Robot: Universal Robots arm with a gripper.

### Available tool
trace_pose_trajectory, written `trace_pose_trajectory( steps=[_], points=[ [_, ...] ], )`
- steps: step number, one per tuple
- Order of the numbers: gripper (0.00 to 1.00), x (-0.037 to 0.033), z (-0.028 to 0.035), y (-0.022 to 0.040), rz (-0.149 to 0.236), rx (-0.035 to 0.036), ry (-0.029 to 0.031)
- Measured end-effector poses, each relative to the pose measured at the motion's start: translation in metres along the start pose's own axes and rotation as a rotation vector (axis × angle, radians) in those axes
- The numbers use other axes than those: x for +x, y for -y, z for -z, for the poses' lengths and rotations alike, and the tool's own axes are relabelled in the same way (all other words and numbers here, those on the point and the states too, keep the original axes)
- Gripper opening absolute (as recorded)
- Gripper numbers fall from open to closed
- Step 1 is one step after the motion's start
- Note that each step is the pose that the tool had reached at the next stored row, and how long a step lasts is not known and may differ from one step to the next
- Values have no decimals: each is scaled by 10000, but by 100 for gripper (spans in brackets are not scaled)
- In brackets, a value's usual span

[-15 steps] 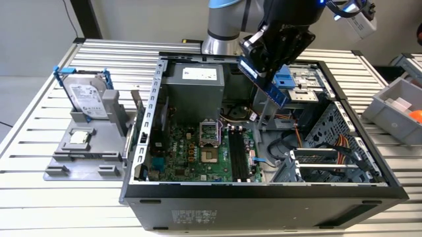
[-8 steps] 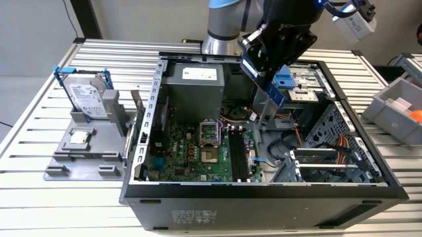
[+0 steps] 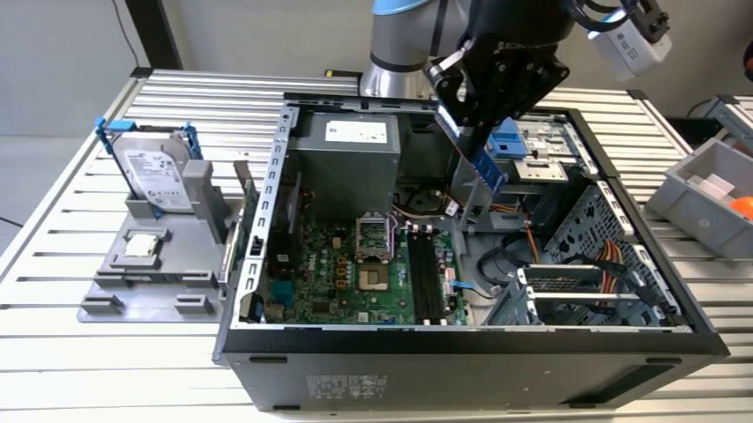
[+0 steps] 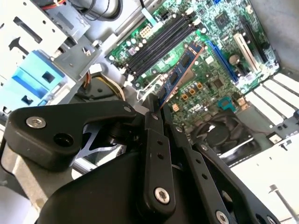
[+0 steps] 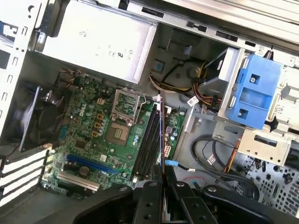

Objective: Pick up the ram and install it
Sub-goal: 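Insert the ram into the slot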

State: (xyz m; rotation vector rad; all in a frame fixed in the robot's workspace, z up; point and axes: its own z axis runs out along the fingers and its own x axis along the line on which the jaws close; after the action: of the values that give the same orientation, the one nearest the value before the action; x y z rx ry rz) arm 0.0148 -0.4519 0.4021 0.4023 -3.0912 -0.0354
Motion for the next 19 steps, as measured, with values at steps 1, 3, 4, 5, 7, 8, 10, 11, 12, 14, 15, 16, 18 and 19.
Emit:
trace_pose_trajectory(
  steps=[1, 3, 4, 5, 7, 8, 10, 11, 12, 14, 15, 16, 18, 19],
  points=[
    [0, 0, 0, 0, -139, -3, 3],
    [0, 0, -1, 0, -469, -10, 12],
    [0, 0, -1, 0, -624, -13, 16],
    [0, 0, -1, 0, -785, -17, 20],
    [0, 0, -2, 0, -1093, -23, 28],
    [0, 0, -2, 0, -1234, -26, 32],
    [0, 0, -2, 0, -1417, -30, 36],
    [0, 0, -2, 0, -1439, -30, 36],
    [0, 0, -2, 0, -1440, -30, 37],
    [0, 0, -2, 0, -1442, -30, 37],
    [0, 0, -3, 0, -1442, -31, 37],
    [0, 0, -2, 0, -1443, -30, 37],
    [0, 0, -3, 0, -1443, -31, 37],
    [0, 0, -2, 0, -1443, -29, 36]
  ],
)
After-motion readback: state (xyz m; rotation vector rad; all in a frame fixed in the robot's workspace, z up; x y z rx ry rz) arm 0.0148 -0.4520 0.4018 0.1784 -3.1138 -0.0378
